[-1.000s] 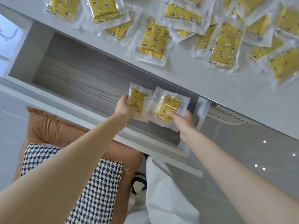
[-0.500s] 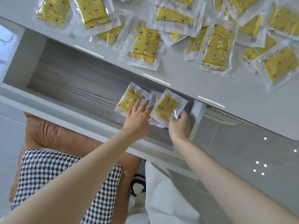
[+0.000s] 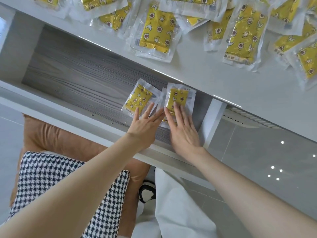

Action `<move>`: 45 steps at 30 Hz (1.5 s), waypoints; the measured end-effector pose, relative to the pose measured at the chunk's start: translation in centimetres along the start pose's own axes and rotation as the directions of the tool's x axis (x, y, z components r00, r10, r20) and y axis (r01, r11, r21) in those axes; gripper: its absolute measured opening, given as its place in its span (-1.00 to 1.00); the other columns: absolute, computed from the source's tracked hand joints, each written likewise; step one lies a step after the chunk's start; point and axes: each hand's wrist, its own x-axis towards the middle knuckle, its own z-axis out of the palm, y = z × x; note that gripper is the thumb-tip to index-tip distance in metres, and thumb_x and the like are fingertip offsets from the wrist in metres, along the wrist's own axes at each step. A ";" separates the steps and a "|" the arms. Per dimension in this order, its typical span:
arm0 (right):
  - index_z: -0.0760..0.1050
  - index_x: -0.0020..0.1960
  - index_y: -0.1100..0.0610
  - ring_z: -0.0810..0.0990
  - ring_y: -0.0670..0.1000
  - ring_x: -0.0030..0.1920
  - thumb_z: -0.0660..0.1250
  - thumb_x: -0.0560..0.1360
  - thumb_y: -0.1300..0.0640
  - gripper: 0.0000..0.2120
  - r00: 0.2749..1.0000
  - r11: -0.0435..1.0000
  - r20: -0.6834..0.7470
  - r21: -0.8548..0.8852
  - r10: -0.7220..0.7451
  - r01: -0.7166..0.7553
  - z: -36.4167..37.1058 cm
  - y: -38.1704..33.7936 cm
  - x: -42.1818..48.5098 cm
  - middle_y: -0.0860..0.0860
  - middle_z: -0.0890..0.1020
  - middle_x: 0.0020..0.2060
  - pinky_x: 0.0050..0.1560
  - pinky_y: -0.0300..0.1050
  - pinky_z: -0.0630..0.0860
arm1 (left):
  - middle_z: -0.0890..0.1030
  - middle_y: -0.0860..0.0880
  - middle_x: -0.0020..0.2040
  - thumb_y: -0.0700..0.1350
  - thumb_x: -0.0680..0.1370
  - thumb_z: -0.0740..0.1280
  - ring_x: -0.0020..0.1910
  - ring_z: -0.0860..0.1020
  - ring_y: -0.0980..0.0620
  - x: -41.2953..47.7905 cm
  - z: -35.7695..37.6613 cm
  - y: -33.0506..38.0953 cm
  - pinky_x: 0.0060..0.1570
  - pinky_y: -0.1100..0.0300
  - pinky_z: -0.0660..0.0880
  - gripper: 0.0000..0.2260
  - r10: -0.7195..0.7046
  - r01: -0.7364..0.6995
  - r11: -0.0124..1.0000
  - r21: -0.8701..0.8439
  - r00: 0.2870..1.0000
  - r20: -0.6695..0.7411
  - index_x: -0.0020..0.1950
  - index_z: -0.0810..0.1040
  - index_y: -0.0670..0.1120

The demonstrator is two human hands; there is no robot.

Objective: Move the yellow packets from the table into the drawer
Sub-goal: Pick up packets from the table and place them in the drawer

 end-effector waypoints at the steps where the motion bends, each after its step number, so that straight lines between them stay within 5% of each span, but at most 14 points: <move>1: -0.35 0.55 0.06 -0.32 0.19 0.53 0.11 0.57 0.25 -0.23 1.000 1.000 0.009 0.011 0.018 -0.018 0.1 0.0 -0.1 0.16 -0.36 0.51 0.54 0.11 -0.15 | -0.29 0.07 0.55 -0.25 0.56 0.11 0.50 -0.36 -0.06 0.0 0.0 0.0 0.42 -0.21 -0.28 -0.28 0.002 -0.002 1.000 -0.017 1.000 0.000 0.54 -0.31 0.01; 6: -0.33 0.56 0.07 -0.28 0.21 0.53 0.09 0.64 0.10 -0.30 0.989 0.976 0.015 0.163 0.147 -0.148 0.4 -0.4 -0.2 0.18 -0.35 0.51 0.55 0.08 -0.10 | -0.26 0.01 0.56 -0.28 0.55 0.11 0.52 -0.33 -0.04 0.1 -0.7 0.4 0.46 -0.25 -0.21 -0.25 -0.004 0.003 1.000 0.023 0.999 0.032 0.51 -0.40 -0.11; 12: -0.01 0.53 -0.01 -0.17 0.25 0.54 0.11 0.63 0.04 -0.48 0.955 0.931 -0.041 0.240 0.292 -0.274 -0.2 0.6 -0.4 0.28 -0.21 0.52 0.52 0.11 -0.02 | -0.30 -0.06 0.55 -0.07 0.60 0.14 0.53 -0.29 -0.08 0.8 -0.6 1.7 0.46 -0.19 -0.29 -0.25 -0.077 0.062 0.977 0.204 0.995 0.070 0.51 -0.40 0.00; 16: 0.01 0.52 0.07 -0.16 0.24 0.55 0.11 0.64 0.09 -0.49 0.957 0.945 -0.053 0.182 0.284 -0.270 -0.2 0.3 -0.3 0.27 -0.22 0.52 0.53 0.13 -0.04 | -0.36 -0.08 0.53 0.03 0.62 0.10 0.52 -0.32 -0.07 1.6 -0.5 2.5 0.47 -0.14 -0.28 -0.27 -0.168 0.130 0.940 0.314 0.981 0.096 0.49 -0.44 -0.03; 27: -0.04 0.55 0.15 -0.13 0.19 0.56 0.22 0.55 0.26 -0.33 0.983 0.979 -0.044 0.115 0.176 -0.170 -0.7 1.4 -0.5 0.14 -0.24 0.55 0.50 0.09 0.06 | -0.27 -0.06 0.55 0.21 0.62 -0.09 0.54 -0.22 -0.04 4.3 -0.4 2.4 0.47 -0.11 -0.24 -0.33 -0.301 0.318 0.927 0.199 0.947 -0.111 0.52 -0.36 -0.13; 33: -0.15 0.57 0.10 -0.13 0.20 0.55 0.24 0.55 0.23 -0.24 0.984 0.977 -0.044 0.131 0.173 -0.166 -0.7 2.0 -0.1 0.07 -0.27 0.55 0.48 0.14 0.10 | -0.14 -0.26 0.55 0.06 0.51 0.35 0.54 -0.20 -0.20 4.4 -1.3 1.3 0.49 -0.15 -0.15 -0.08 -0.135 0.189 0.947 0.261 0.968 -0.211 0.50 -0.37 0.12; 39: -0.18 0.57 0.14 -0.19 0.22 0.55 0.23 0.56 0.21 -0.24 0.984 0.976 -0.028 0.136 0.177 -0.171 -0.3 1.9 0.1 0.16 -0.25 0.54 0.54 0.12 -0.02 | -0.33 -0.04 0.54 0.08 0.54 0.32 0.53 -0.26 -0.11 4.2 -1.3 -1.3 0.48 -0.18 -0.17 -0.14 0.066 -0.002 0.937 0.348 0.982 -0.174 0.51 -0.34 0.16; 45: -0.23 0.57 0.13 -0.25 0.26 0.53 0.23 0.55 0.22 -0.21 0.982 0.976 -0.018 0.115 0.189 -0.186 -0.2 1.9 0.3 0.19 -0.29 0.53 0.52 0.13 -0.07 | -0.09 -0.15 0.56 0.01 0.56 0.31 0.56 -0.10 -0.12 4.9 -0.9 -0.2 0.45 -0.19 -0.22 -0.22 0.045 0.038 0.962 0.270 0.955 -0.292 0.55 -0.21 0.08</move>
